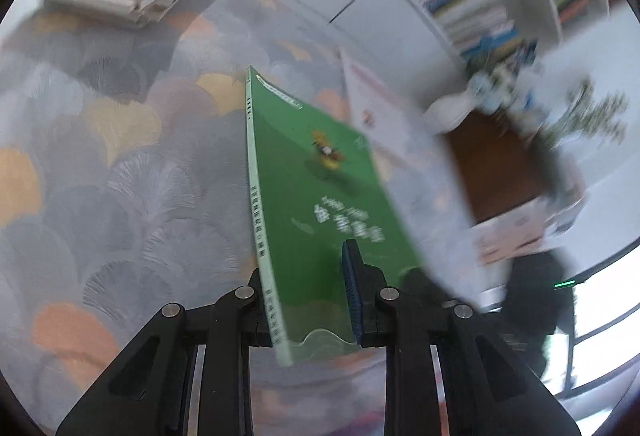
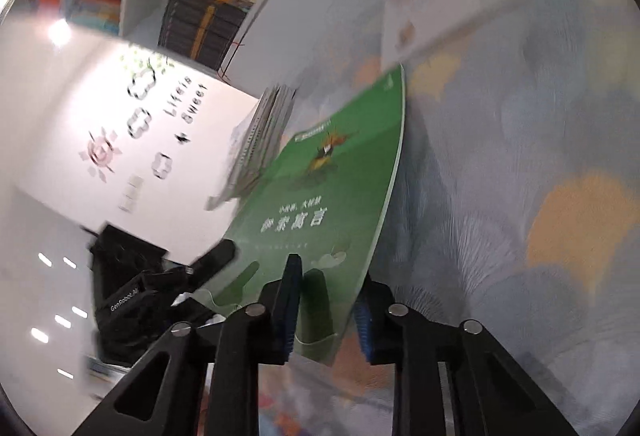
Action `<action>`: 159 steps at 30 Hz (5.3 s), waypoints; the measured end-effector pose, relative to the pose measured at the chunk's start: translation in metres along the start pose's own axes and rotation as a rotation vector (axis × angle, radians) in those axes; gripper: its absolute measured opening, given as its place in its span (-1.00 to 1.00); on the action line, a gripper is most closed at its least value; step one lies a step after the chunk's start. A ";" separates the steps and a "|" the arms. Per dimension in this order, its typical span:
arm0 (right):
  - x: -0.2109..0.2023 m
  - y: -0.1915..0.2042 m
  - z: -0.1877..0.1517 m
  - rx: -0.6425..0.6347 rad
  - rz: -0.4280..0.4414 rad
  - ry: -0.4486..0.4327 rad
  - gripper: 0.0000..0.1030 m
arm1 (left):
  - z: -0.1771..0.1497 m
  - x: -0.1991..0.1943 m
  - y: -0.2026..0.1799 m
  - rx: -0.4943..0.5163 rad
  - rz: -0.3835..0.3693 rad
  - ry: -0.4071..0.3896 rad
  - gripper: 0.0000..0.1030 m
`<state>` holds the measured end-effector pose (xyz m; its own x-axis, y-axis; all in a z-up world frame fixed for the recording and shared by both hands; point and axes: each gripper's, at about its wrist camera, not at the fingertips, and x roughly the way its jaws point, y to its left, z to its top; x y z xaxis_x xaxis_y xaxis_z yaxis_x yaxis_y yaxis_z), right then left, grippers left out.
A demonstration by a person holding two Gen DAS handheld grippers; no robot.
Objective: Organize books
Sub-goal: 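Grasp the green Aesop's fables book edge with both grippers, then lift the green fables book with both grippers and carry it to the stack, then lower the green fables book onto the stack and open both grippers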
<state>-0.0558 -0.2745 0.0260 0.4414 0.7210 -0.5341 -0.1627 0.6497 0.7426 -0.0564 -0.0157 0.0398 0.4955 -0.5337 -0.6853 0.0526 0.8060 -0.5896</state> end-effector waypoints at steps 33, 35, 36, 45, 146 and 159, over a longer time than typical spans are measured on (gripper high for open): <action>-0.010 0.164 -0.074 -0.611 -0.233 -0.014 -0.49 | -0.032 -0.147 -0.007 0.298 0.137 -0.199 -0.54; -0.001 0.184 -0.067 -0.643 -0.221 -0.023 -0.49 | -0.014 -0.163 0.000 0.290 0.154 -0.238 -0.54; 0.004 0.195 -0.062 -0.663 -0.219 -0.028 -0.49 | -0.007 -0.168 0.001 0.287 0.159 -0.252 -0.52; 0.081 0.269 0.024 -0.680 -0.122 -0.062 -0.44 | 0.110 -0.184 0.050 0.148 0.202 -0.411 -0.52; 0.401 0.237 0.104 -0.183 0.039 0.636 0.56 | 0.173 -0.169 0.204 -0.195 0.438 -0.594 -0.16; 0.110 0.071 0.113 -0.127 -0.314 0.254 0.56 | 0.152 -0.102 0.092 0.166 0.388 -0.438 -0.13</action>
<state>0.0805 -0.1765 0.0653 0.2581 0.5092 -0.8210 -0.1693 0.8605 0.4805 0.0293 0.1522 0.1203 0.8141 -0.0662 -0.5769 -0.0864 0.9686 -0.2332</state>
